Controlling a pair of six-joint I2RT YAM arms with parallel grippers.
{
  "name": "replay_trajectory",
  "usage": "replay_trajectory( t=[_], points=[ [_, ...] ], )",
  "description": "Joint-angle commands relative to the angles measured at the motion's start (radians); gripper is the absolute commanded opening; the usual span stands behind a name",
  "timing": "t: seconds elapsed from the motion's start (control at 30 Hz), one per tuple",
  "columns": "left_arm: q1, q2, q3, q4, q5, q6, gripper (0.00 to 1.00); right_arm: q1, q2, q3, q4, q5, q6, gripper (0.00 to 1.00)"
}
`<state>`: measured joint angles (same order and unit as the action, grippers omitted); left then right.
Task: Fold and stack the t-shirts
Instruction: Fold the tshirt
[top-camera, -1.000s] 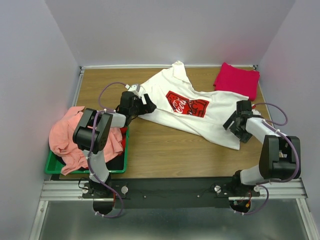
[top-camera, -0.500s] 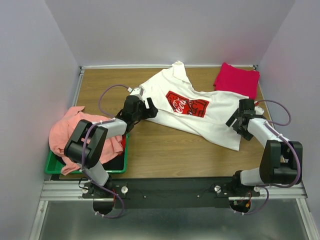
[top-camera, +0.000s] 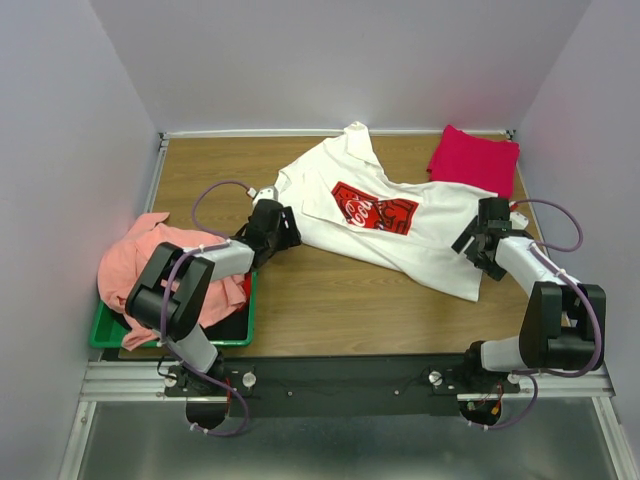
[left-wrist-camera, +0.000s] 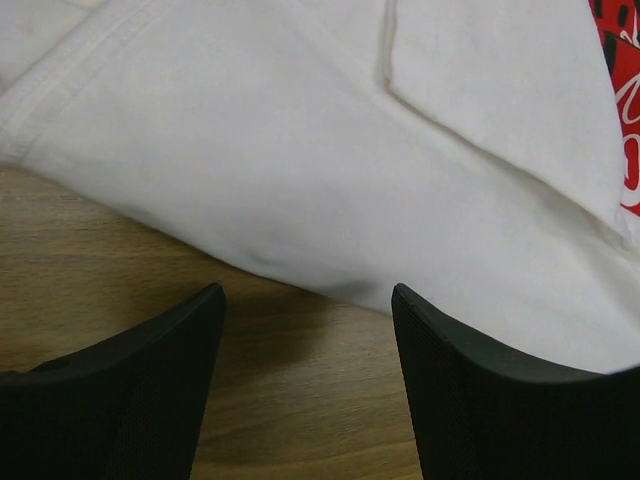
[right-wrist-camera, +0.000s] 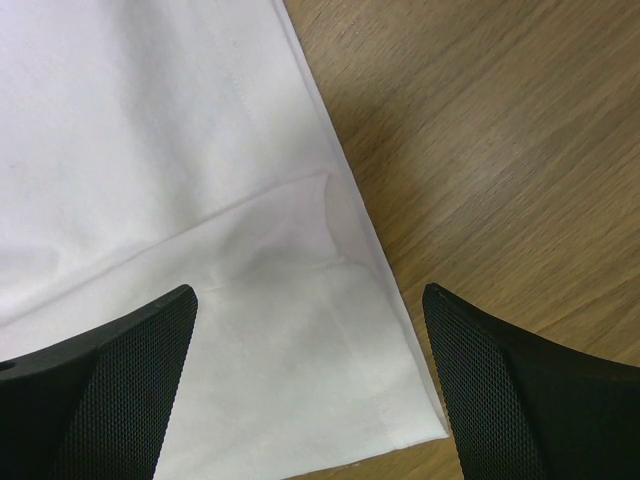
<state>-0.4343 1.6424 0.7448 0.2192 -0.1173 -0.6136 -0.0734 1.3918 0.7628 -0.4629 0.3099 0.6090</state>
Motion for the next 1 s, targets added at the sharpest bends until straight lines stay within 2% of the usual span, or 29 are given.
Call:
replay_trajectory(
  t=[0.0, 0.1, 0.27, 0.47, 0.5, 0.6, 0.67, 0.7, 0.73, 0.77, 0.93, 0.97],
  points=[
    [-0.006, -0.018, 0.007, -0.069, -0.082, -0.02, 0.73, -0.008, -0.011, 0.018, 0.012, 0.021, -0.005, 1.0],
    [-0.006, 0.0, 0.028, -0.07, -0.094, -0.018, 0.68, -0.008, -0.004, 0.017, 0.012, 0.034, -0.005, 1.0],
    [-0.006, 0.059, 0.088, -0.09, -0.073, -0.005, 0.63, -0.008, -0.002, 0.01, 0.01, 0.052, -0.008, 0.99],
    [-0.006, 0.122, 0.107, -0.081, -0.061, 0.002, 0.56, -0.009, 0.019, -0.002, 0.021, 0.047, -0.003, 0.91],
    [-0.004, 0.128, 0.107, -0.078, -0.062, 0.005, 0.56, -0.009, 0.024, -0.006, 0.023, 0.052, -0.003, 0.88],
    [-0.004, 0.143, 0.11, -0.07, -0.058, 0.009, 0.45, -0.009, 0.038, -0.014, 0.033, 0.061, -0.003, 0.77],
    [-0.004, 0.151, 0.113, -0.063, -0.055, 0.014, 0.28, -0.011, 0.056, -0.017, 0.043, 0.067, -0.002, 0.69],
    [-0.003, 0.158, 0.116, -0.061, -0.055, 0.02, 0.25, -0.012, 0.065, -0.019, 0.046, 0.077, -0.003, 0.65],
    [-0.003, 0.163, 0.117, -0.06, -0.05, 0.023, 0.12, -0.014, 0.081, -0.017, 0.049, 0.083, -0.003, 0.61],
    [-0.001, 0.166, 0.125, -0.061, -0.048, 0.028, 0.01, -0.016, 0.09, -0.017, 0.055, 0.092, -0.003, 0.53],
    [0.006, 0.16, 0.131, -0.063, -0.042, 0.046, 0.0, -0.017, 0.127, 0.0, 0.059, 0.121, -0.011, 0.35],
    [0.006, 0.148, 0.128, -0.061, -0.044, 0.049, 0.0, -0.019, 0.13, 0.004, 0.061, 0.132, -0.009, 0.27]
  ],
)
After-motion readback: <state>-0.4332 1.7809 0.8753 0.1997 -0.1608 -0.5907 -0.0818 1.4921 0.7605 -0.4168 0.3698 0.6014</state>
